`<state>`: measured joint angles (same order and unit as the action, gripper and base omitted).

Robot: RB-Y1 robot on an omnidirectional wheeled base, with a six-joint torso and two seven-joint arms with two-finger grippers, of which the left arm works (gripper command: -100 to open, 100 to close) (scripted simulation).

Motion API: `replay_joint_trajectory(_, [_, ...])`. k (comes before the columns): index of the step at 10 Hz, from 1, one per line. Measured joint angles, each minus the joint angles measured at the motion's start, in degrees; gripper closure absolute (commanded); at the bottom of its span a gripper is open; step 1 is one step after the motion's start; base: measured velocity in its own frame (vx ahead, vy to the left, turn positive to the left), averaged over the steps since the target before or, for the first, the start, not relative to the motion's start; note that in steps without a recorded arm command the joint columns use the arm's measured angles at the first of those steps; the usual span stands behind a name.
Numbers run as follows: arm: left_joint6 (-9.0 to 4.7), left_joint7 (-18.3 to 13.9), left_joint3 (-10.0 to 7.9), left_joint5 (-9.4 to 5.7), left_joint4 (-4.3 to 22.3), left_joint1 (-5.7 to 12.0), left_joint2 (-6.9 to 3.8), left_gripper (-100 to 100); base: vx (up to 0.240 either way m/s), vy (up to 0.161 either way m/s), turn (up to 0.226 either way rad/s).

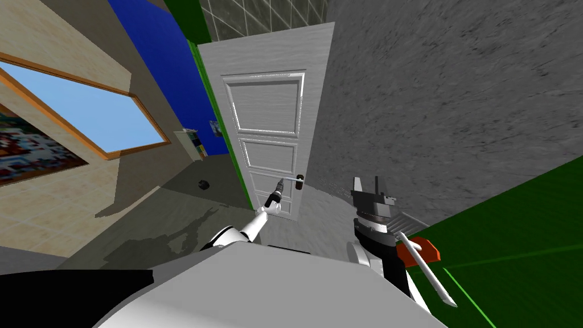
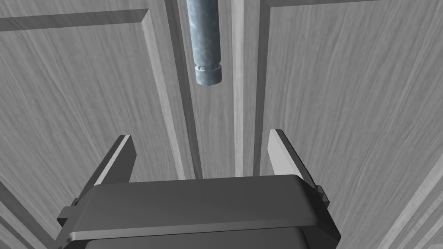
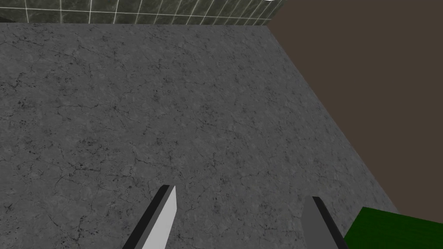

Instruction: Push the door open

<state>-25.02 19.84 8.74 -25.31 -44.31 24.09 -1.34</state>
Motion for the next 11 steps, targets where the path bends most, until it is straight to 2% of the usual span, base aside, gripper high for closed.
replay_joint_trajectory(3, [-0.68,2.44,0.4,-2.21,0.22,-0.2,2.65,-100,-0.149,-0.168,0.013])
replay_joint_trajectory(4, [-0.47,3.18,0.33,-2.68,-0.35,-0.43,3.41,-100,-0.062,-0.085,0.007])
replay_joint_trajectory(5, [-0.37,3.35,0.33,-2.73,-0.44,-0.46,3.5,-100,0.057,0.053,-0.007])
replay_joint_trajectory(8, [-0.74,3.27,0.32,-2.71,-0.05,-0.36,1.9,-100,0.131,0.094,-0.011])
replay_joint_trajectory(10, [-0.03,3.89,-0.15,-2.75,-1.15,-0.74,0.62,-100,0.23,0.006,-0.023])
replay_joint_trajectory(11, [-0.36,4.01,-0.2,-2.72,-0.63,-0.54,0.43,-100,0.192,-0.059,-0.013])
